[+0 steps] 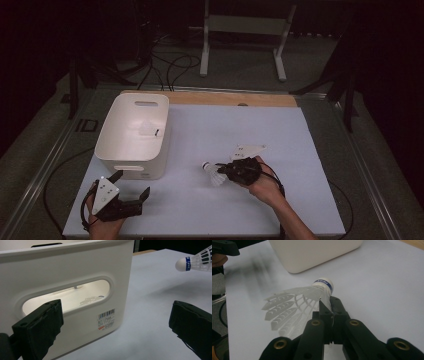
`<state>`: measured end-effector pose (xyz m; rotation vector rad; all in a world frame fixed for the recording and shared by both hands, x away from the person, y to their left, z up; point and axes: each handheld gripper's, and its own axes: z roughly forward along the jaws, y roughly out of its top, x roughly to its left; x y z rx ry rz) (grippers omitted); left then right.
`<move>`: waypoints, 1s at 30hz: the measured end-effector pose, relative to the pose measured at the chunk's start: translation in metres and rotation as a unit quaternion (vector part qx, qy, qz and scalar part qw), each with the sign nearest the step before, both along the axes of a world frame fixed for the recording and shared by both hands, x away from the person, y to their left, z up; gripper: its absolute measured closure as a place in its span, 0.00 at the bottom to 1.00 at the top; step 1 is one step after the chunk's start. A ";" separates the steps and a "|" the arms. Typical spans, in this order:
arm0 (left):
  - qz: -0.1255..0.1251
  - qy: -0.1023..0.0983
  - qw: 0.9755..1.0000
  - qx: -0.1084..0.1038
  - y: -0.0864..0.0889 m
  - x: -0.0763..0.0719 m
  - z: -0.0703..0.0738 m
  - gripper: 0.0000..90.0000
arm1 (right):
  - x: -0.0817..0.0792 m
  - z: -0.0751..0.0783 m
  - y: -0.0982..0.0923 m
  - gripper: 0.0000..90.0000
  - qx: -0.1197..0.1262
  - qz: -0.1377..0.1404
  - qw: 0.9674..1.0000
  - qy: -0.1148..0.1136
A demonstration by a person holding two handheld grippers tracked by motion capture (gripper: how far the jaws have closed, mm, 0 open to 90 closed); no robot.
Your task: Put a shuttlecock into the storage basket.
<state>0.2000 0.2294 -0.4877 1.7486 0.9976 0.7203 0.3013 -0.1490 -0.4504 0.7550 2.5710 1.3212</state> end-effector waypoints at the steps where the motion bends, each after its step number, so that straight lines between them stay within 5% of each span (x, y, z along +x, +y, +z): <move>1: 0.000 0.000 1.000 0.000 0.000 0.000 0.000 0.00 | 0.001 0.001 0.000 0.99 0.000 -0.001 1.000 -0.003; 30: 0.001 0.000 1.000 -0.001 0.000 0.000 0.000 0.00 | 0.008 0.020 -0.004 0.99 0.016 -0.015 1.000 -0.020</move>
